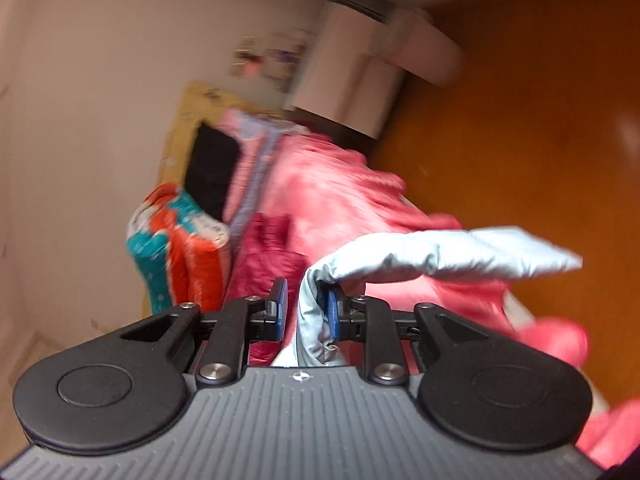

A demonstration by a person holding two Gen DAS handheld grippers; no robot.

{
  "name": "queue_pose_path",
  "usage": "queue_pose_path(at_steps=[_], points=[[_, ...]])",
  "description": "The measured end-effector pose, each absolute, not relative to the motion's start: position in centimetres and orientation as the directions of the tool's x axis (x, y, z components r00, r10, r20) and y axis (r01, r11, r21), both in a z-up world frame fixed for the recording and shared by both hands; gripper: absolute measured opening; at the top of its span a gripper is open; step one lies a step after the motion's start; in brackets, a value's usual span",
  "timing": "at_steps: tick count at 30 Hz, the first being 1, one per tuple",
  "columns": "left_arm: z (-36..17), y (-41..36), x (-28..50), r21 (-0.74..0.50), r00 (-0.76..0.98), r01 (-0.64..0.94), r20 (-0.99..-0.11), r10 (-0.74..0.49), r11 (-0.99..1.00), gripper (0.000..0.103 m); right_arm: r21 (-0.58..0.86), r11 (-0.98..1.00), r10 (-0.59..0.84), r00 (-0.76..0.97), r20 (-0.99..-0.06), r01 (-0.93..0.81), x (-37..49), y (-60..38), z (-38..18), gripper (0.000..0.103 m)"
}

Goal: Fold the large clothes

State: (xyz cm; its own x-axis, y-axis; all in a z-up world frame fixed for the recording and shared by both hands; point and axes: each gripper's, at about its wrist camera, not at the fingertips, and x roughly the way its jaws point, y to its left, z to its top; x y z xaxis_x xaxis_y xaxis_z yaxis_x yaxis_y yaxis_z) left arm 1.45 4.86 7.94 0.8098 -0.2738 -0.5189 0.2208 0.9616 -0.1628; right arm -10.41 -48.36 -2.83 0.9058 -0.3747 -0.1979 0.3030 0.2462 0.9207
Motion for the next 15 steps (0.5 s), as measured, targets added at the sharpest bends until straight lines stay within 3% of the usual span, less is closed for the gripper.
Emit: queue_pose_path(at_steps=[4, 7, 11, 15], points=[[6.6, 4.2, 4.8, -0.223, 0.736, 0.263, -0.583, -0.345, 0.939, 0.091, 0.867, 0.374, -0.362, 0.912, -0.192, 0.33, -8.9, -47.6, -1.5, 0.026], [5.2, 4.7, 7.5, -0.222, 0.711, 0.223, -0.629, -0.314, 0.949, 0.089, 0.865, 0.379, -0.338, 0.92, -0.2, 0.328, -8.5, -47.7, -1.8, 0.026], [5.7, 8.6, 10.2, -0.21, 0.761, 0.054, -0.624, -0.176, 0.976, 0.081, 0.869, 0.373, -0.324, 0.924, -0.205, 0.324, -8.2, -47.8, -1.8, 0.026], [8.3, 15.6, 9.5, -0.253, 0.837, -0.175, -0.547, 0.009, 0.951, 0.081, 0.851, 0.416, -0.308, 0.93, -0.198, 0.32, -7.9, -47.0, -1.0, 0.026]])
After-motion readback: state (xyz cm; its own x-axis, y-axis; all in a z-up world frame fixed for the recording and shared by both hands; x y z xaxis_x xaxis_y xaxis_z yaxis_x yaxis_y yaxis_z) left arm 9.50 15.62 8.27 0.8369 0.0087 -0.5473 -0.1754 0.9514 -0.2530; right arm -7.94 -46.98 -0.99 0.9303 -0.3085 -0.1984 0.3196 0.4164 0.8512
